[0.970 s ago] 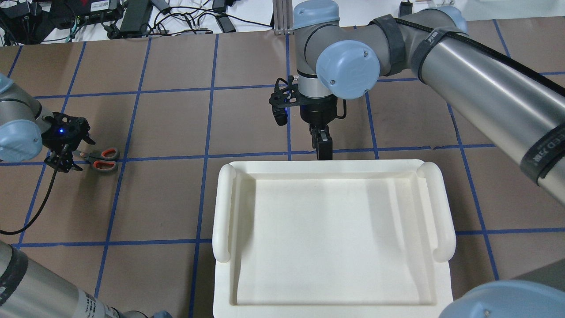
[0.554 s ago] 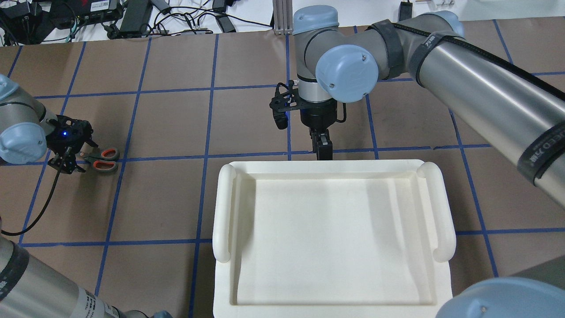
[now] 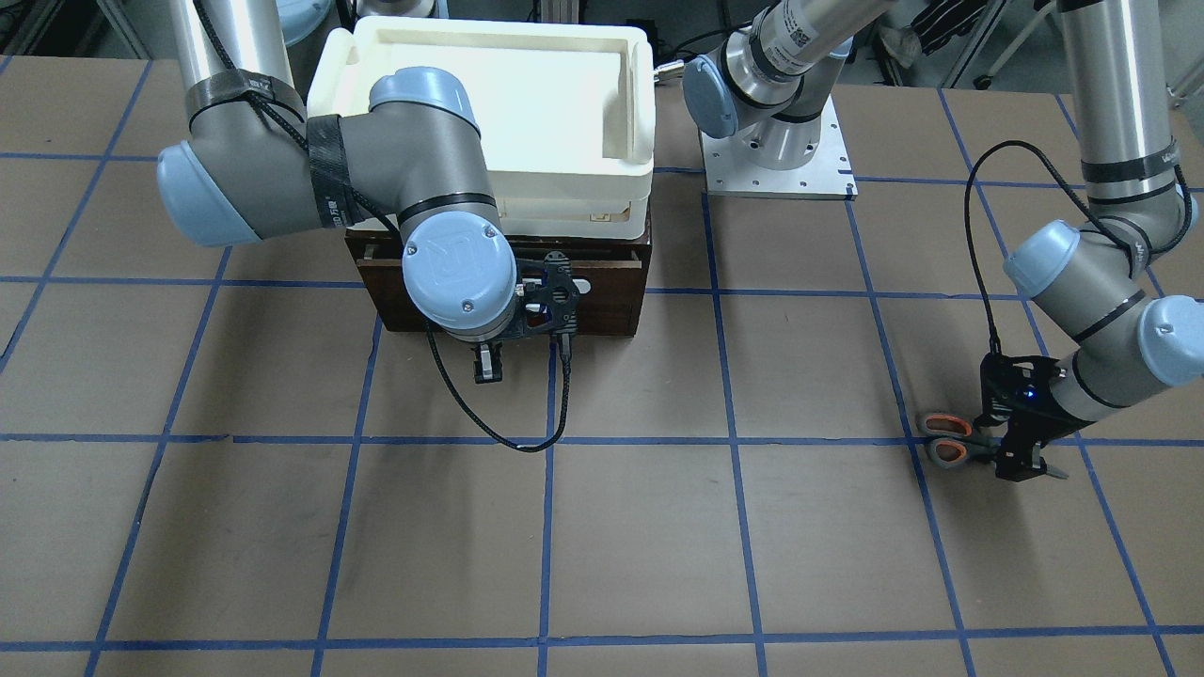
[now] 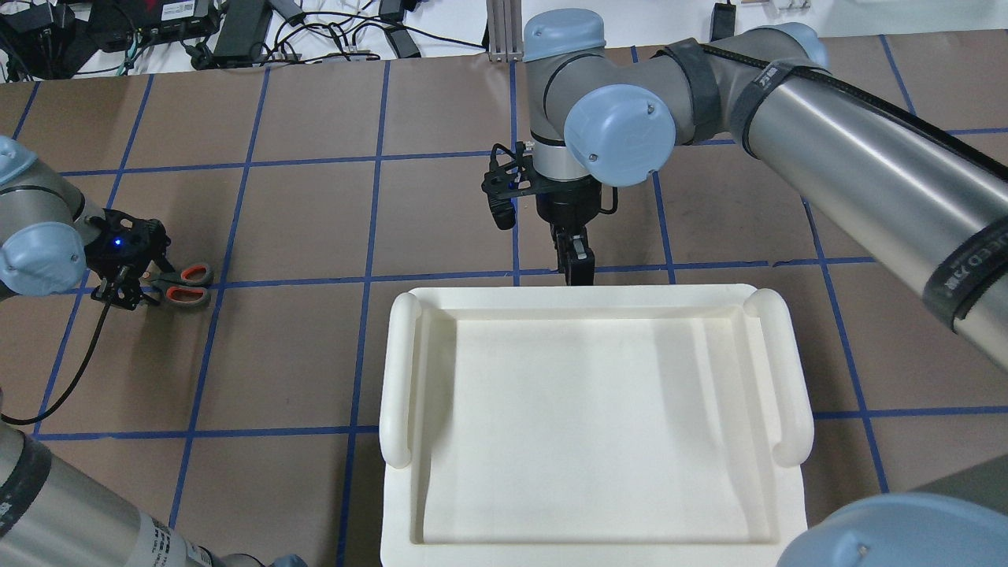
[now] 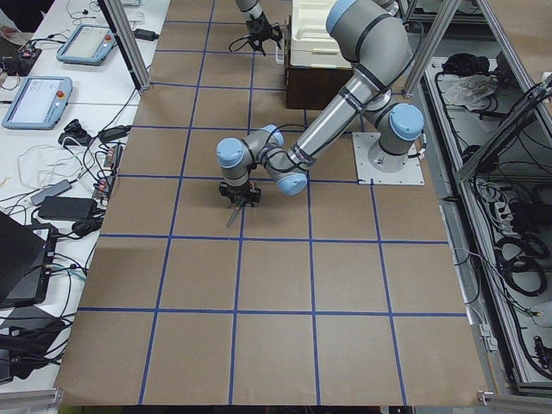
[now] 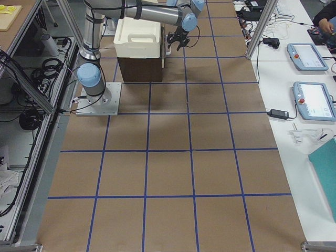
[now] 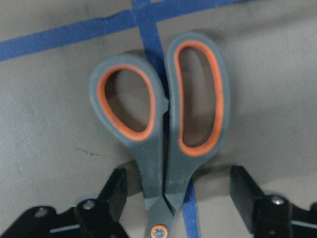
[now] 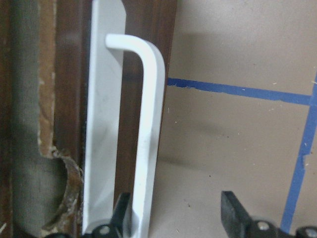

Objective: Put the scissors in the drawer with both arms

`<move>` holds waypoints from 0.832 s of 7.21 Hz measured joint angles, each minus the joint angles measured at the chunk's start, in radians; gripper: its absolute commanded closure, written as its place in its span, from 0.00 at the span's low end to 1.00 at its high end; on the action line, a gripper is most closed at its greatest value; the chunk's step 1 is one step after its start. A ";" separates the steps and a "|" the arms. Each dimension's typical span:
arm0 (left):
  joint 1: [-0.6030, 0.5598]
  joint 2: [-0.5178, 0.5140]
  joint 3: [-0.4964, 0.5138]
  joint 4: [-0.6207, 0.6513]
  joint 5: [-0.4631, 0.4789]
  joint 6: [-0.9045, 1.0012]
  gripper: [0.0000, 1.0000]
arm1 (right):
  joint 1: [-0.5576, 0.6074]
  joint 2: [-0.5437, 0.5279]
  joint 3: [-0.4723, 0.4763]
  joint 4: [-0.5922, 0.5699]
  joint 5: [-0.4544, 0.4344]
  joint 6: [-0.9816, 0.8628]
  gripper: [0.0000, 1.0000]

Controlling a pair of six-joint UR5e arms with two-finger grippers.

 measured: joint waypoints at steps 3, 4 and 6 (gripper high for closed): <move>0.001 0.003 0.002 0.005 0.000 0.014 0.91 | -0.010 0.015 -0.027 -0.064 -0.009 -0.003 0.48; 0.001 0.008 0.005 0.006 0.000 0.016 0.98 | -0.014 0.030 -0.046 -0.083 -0.022 -0.004 0.48; 0.001 0.022 0.013 0.007 -0.001 0.018 1.00 | -0.027 0.063 -0.097 -0.096 -0.038 -0.012 0.48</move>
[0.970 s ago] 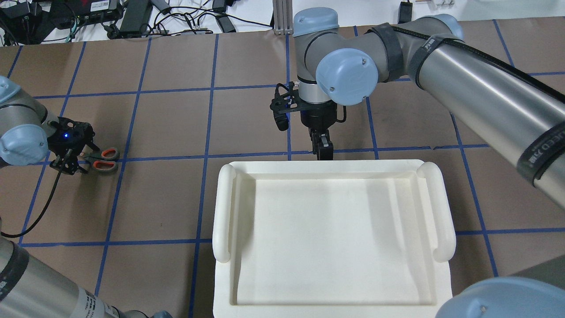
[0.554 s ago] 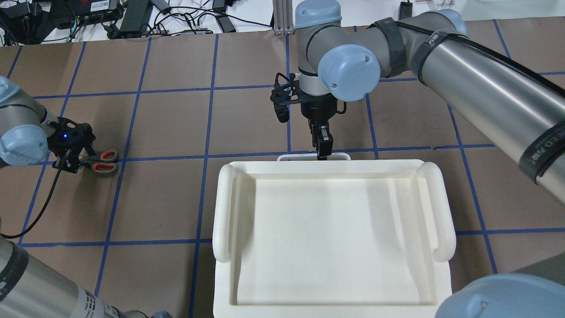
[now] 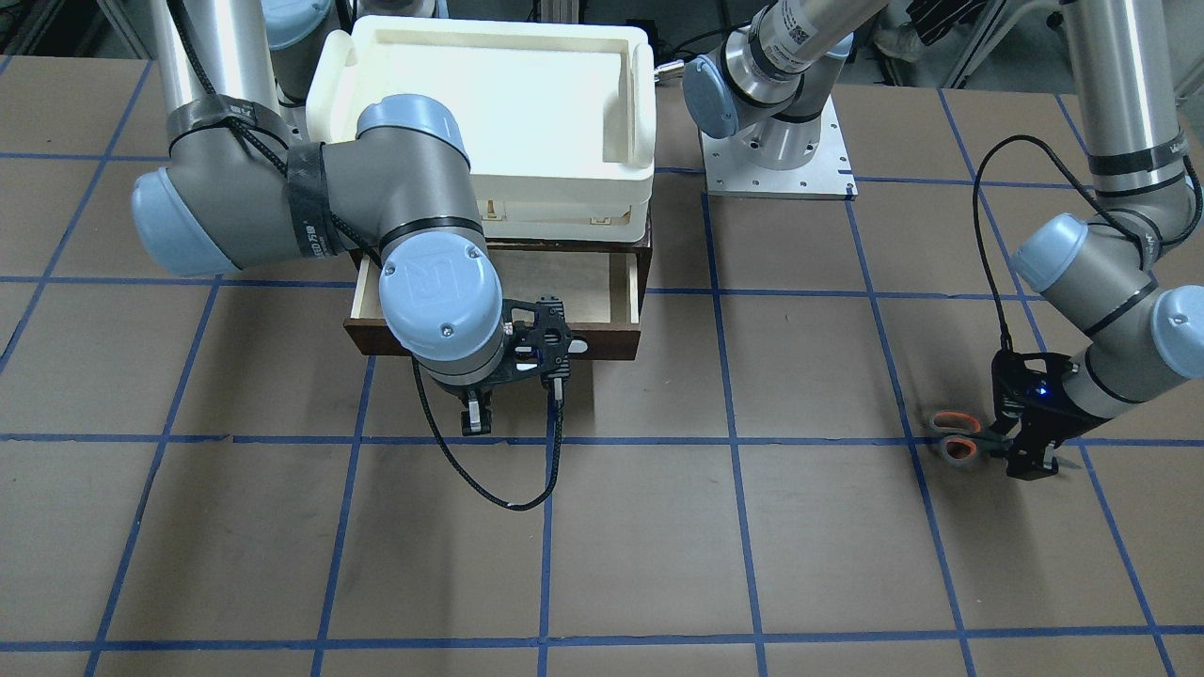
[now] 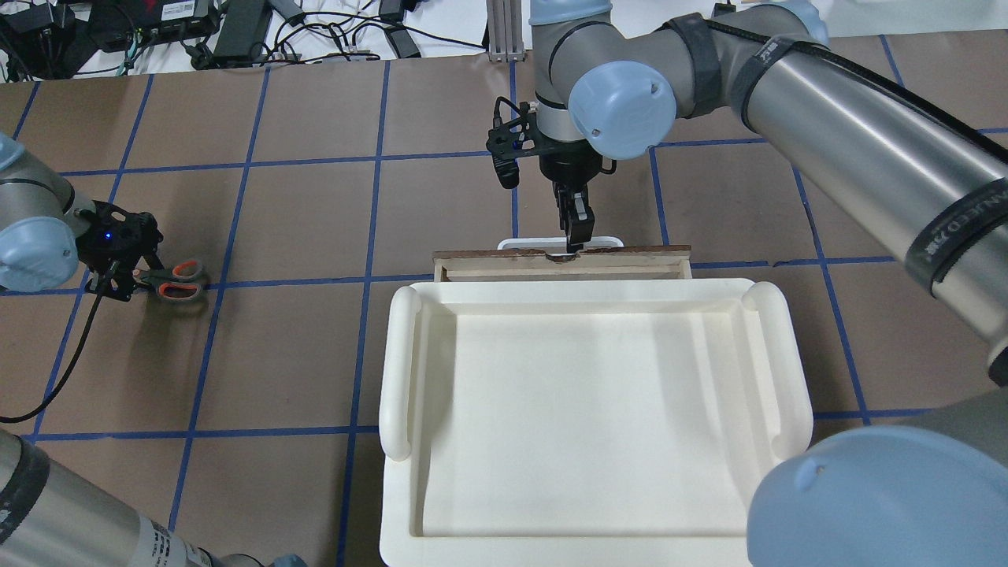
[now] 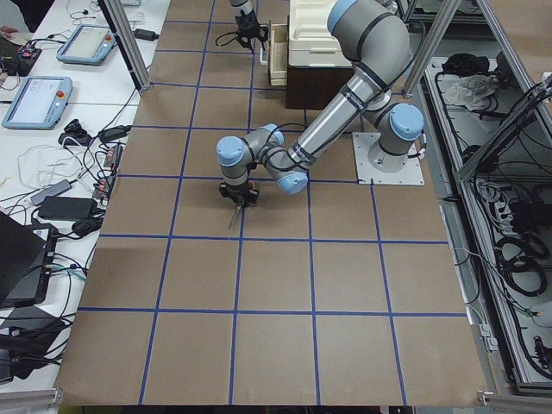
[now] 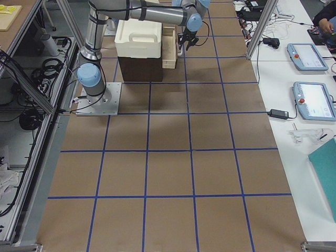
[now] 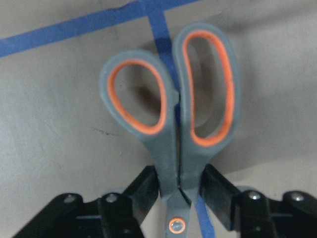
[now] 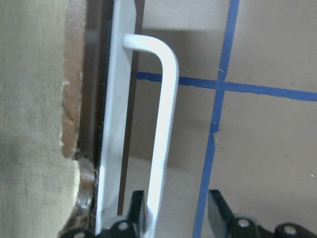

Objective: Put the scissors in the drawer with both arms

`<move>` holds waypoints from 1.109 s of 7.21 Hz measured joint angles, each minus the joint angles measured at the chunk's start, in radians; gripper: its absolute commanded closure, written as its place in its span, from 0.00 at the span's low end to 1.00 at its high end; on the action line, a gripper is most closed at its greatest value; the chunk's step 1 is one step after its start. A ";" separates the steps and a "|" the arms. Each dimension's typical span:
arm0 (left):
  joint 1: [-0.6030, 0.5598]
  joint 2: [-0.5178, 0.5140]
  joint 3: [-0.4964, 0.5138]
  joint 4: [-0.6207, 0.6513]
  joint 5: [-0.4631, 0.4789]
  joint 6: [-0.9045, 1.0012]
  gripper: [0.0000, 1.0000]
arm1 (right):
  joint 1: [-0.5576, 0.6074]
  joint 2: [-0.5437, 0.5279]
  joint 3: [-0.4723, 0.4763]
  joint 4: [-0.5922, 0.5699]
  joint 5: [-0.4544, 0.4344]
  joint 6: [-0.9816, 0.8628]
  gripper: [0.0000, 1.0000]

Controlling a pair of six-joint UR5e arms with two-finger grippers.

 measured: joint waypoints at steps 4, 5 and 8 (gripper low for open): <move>-0.019 0.044 0.015 -0.007 -0.015 -0.040 1.00 | -0.019 0.039 -0.053 -0.025 -0.002 -0.034 0.50; -0.022 0.055 0.024 -0.017 -0.024 -0.053 1.00 | -0.021 0.051 -0.068 -0.028 -0.002 -0.043 0.50; -0.027 0.086 0.065 -0.090 -0.033 -0.066 1.00 | -0.023 0.089 -0.119 -0.031 -0.003 -0.053 0.52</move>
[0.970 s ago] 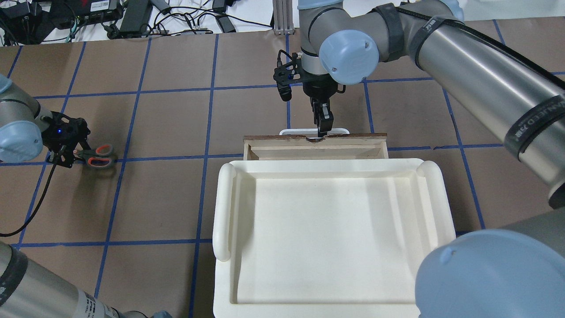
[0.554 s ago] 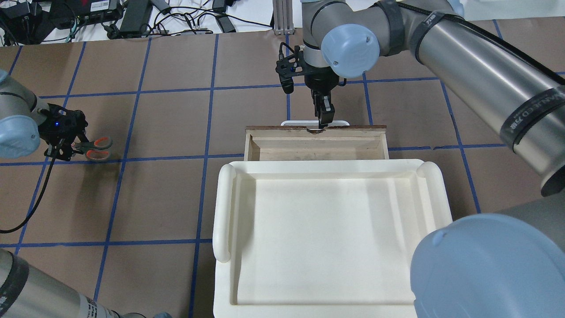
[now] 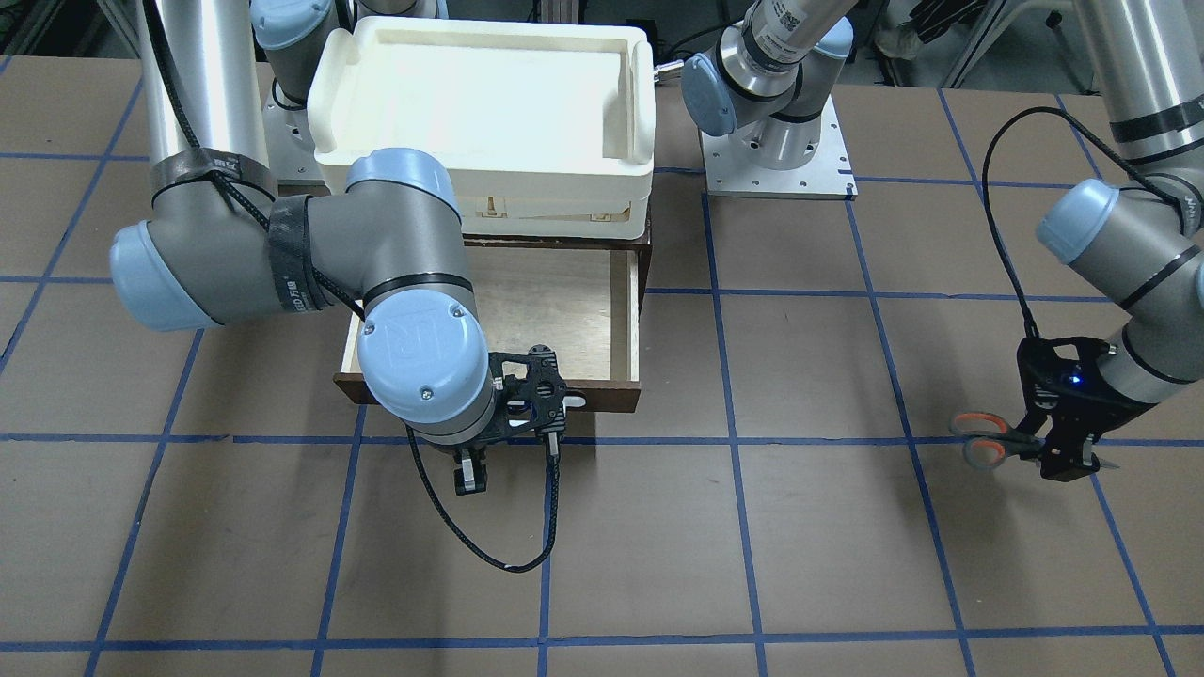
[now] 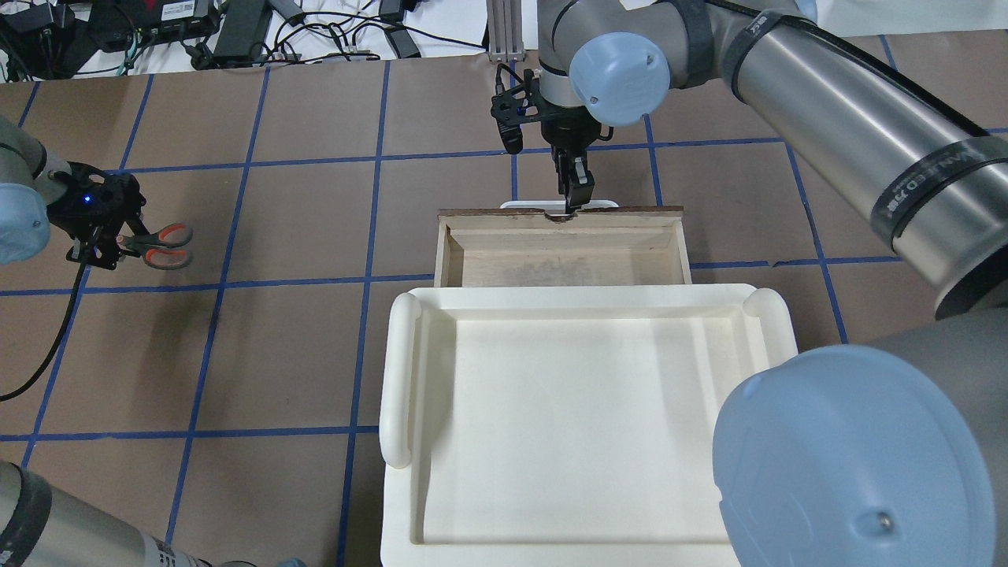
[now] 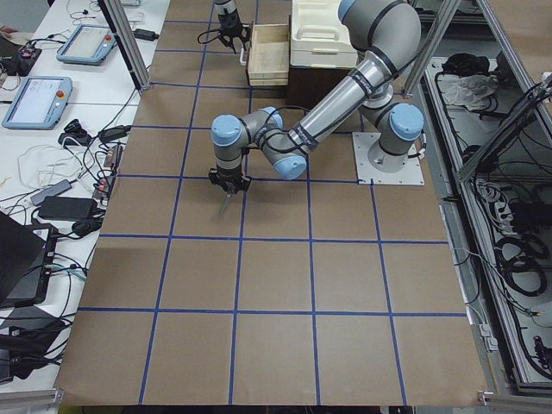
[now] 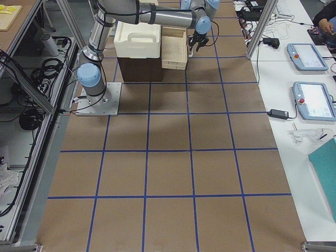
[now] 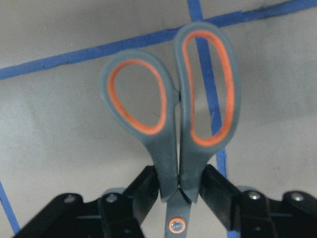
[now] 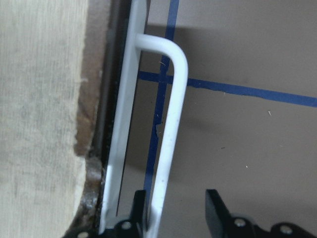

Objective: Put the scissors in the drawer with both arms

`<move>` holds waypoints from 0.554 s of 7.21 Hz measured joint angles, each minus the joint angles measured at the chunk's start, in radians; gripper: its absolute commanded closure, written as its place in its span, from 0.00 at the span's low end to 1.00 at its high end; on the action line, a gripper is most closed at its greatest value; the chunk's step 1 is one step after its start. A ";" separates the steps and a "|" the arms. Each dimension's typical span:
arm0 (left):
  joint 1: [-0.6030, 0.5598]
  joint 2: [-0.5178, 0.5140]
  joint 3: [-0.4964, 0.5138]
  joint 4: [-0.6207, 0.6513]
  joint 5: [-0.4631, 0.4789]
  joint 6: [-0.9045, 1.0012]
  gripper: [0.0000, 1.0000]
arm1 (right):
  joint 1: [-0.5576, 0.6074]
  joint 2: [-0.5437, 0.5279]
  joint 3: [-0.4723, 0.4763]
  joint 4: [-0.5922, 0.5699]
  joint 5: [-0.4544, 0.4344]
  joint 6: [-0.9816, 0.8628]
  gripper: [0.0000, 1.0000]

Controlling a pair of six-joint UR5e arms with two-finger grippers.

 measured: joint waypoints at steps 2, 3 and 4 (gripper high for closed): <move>-0.023 0.039 0.026 -0.074 -0.001 -0.028 1.00 | -0.002 0.015 -0.023 0.000 -0.001 -0.009 0.52; -0.038 0.058 0.033 -0.104 -0.001 -0.050 1.00 | -0.004 0.021 -0.031 -0.001 -0.001 -0.012 0.52; -0.058 0.080 0.038 -0.132 -0.001 -0.087 1.00 | -0.006 0.025 -0.036 0.000 -0.001 -0.013 0.50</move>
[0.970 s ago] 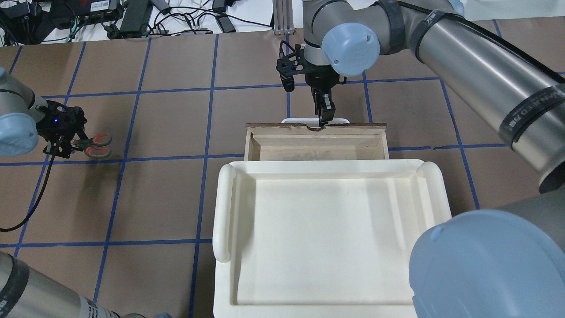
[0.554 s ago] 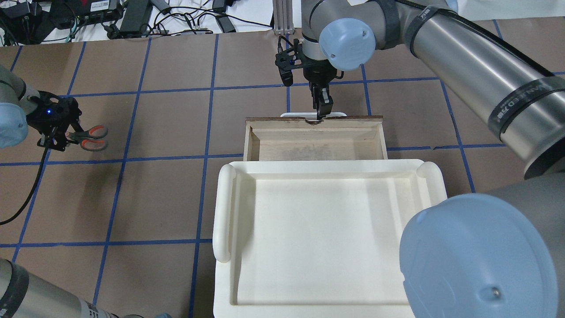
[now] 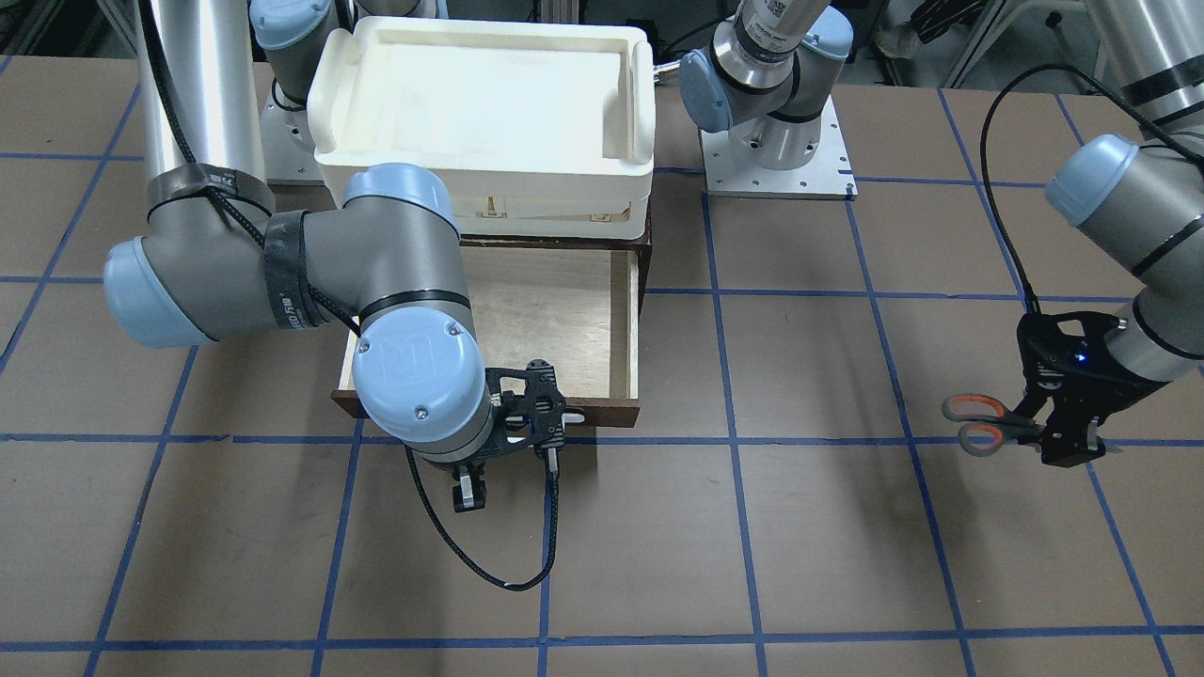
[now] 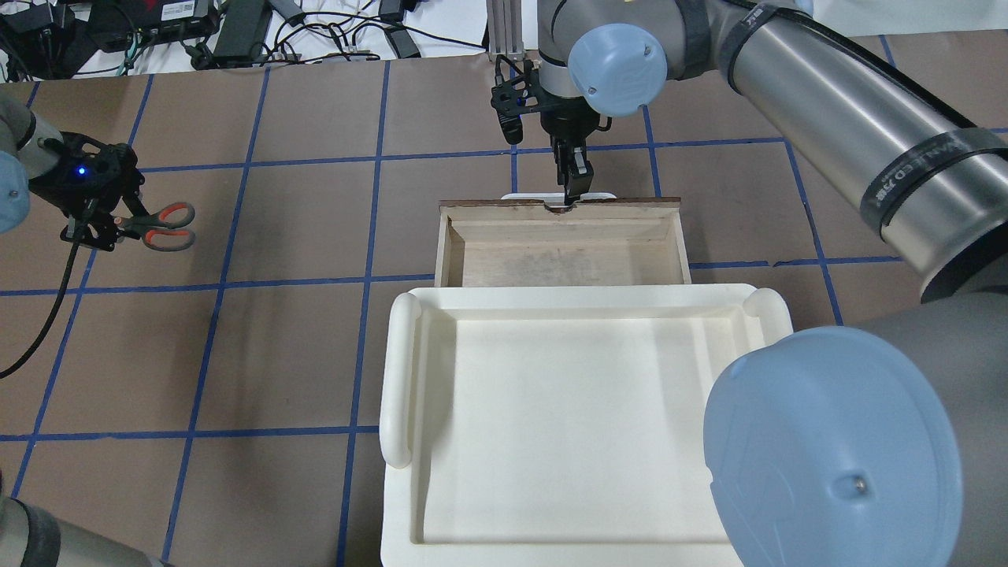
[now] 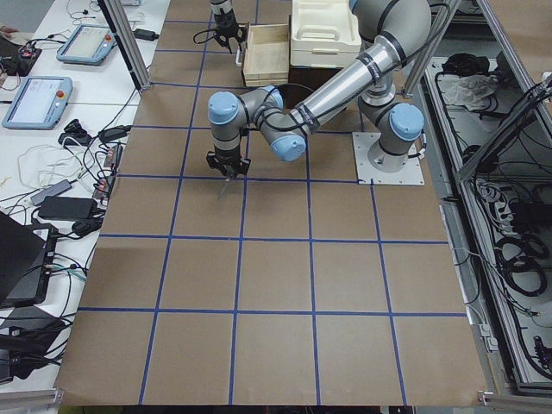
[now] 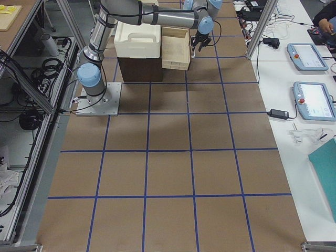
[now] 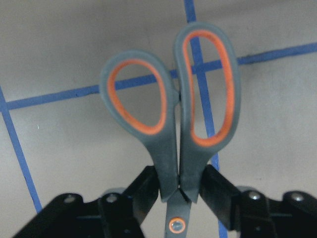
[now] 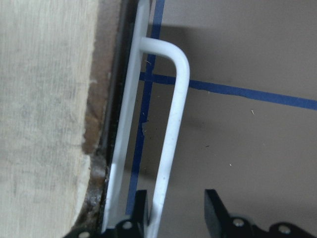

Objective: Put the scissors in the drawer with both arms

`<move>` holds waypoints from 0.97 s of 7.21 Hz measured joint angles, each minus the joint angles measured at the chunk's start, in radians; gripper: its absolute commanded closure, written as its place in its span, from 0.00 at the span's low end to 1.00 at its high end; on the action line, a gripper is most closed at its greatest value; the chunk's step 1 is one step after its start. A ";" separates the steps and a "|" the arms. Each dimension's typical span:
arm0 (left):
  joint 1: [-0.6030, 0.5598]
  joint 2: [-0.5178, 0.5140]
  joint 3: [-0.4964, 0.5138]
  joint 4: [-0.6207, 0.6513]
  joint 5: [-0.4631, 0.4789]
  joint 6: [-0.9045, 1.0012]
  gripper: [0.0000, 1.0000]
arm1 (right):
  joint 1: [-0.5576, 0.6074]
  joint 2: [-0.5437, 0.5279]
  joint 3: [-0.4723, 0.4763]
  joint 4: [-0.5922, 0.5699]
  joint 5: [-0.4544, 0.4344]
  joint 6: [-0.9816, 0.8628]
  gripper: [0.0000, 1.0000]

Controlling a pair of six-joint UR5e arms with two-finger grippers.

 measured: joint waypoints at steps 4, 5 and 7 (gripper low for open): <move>-0.087 0.083 0.003 -0.095 -0.026 -0.091 1.00 | -0.004 -0.019 -0.001 -0.006 0.004 0.062 0.00; -0.118 0.101 0.004 -0.112 -0.029 -0.116 1.00 | -0.004 -0.026 0.000 -0.024 0.003 0.087 0.00; -0.180 0.132 0.004 -0.142 -0.032 -0.189 1.00 | -0.003 -0.070 0.001 -0.057 -0.007 0.106 0.00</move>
